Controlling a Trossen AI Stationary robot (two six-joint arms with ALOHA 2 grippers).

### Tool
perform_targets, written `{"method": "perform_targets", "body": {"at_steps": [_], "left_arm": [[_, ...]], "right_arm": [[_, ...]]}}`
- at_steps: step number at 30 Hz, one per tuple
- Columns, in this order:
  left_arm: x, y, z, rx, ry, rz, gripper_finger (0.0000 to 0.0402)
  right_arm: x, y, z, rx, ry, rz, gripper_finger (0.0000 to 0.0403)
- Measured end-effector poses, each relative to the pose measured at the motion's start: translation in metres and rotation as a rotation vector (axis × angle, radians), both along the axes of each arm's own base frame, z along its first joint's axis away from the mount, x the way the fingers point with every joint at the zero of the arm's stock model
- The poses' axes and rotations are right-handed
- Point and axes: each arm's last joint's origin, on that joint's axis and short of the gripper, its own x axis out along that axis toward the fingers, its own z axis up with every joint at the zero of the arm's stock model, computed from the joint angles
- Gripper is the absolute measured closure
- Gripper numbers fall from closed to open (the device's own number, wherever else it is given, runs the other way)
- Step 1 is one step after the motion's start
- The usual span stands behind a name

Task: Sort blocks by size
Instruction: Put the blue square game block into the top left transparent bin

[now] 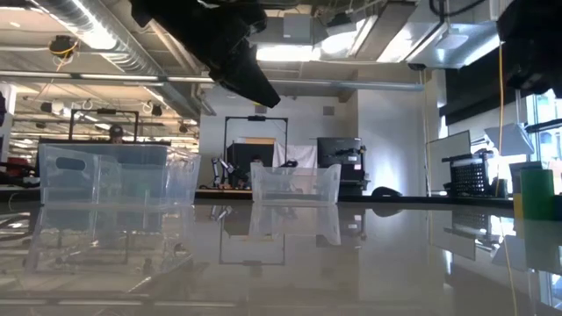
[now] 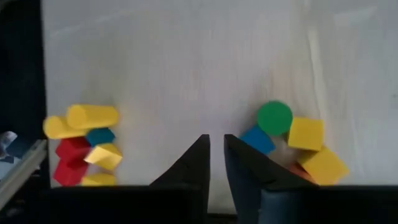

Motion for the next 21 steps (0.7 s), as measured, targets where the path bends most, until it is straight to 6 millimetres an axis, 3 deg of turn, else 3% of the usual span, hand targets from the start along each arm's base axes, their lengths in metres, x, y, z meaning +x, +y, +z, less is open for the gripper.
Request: {"method": "perform_targets", "body": {"at_steps": [13, 21], "left_arm": [[0.000, 0.000, 0.000, 0.011, 0.004, -0.009, 0.0247], [0.000, 0.000, 0.000, 0.025, 0.010, -0.021, 0.0247]], "right_arm": [[0.012, -0.002, -0.019, -0.078, 0.040, -0.033, 0.0193], [0.024, 0.003, -0.025, -0.009, 0.122, -0.016, 0.0171]]}}
